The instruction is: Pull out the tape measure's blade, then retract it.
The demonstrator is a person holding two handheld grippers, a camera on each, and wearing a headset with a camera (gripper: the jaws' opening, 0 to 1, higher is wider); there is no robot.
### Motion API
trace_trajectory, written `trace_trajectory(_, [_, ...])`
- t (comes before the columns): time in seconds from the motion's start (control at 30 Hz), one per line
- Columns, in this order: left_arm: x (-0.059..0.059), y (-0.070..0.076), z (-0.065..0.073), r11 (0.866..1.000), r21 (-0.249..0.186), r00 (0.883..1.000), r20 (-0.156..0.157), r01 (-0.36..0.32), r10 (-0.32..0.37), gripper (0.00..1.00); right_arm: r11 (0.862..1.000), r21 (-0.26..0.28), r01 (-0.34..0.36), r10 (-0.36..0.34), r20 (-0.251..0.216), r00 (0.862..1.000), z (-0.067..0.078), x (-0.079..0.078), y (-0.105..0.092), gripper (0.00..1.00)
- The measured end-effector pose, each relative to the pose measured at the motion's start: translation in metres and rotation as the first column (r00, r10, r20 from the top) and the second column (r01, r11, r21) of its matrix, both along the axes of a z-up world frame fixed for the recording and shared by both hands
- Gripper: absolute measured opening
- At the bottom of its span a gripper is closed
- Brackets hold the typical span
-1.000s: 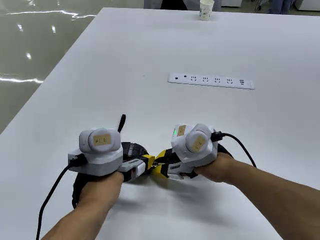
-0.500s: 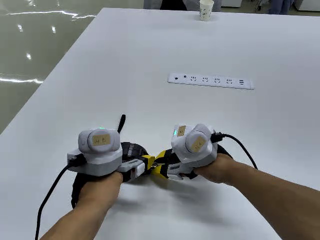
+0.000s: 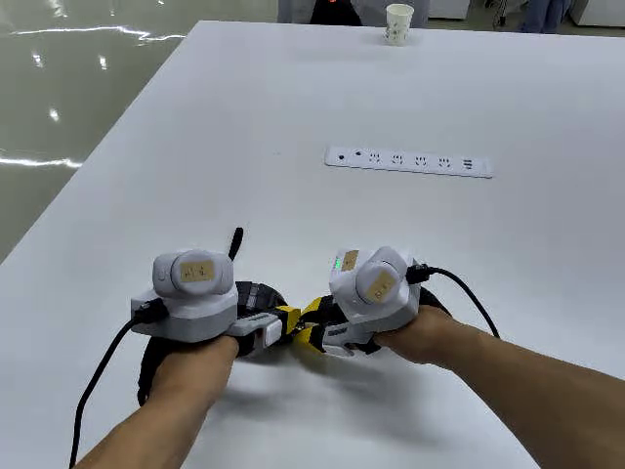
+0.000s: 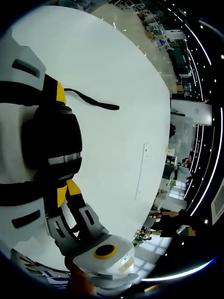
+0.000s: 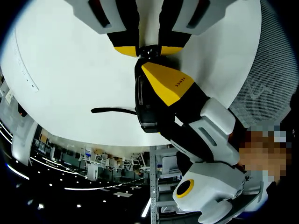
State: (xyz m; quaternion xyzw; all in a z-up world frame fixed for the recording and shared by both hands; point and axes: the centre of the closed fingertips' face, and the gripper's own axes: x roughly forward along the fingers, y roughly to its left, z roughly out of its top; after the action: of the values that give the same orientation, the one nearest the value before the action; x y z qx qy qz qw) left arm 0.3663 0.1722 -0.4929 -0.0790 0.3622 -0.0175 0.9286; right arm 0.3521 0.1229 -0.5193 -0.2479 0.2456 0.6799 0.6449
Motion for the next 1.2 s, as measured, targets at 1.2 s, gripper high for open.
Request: trace_trajectory(1.2, [-0.025,0.003,0.004,0.999,0.032,1.0,-0.007,0.027,-0.027,0.69,0.993,0.018,0.118,-0.118,0.034,0.992,0.019,0.003,-0.035,0.24])
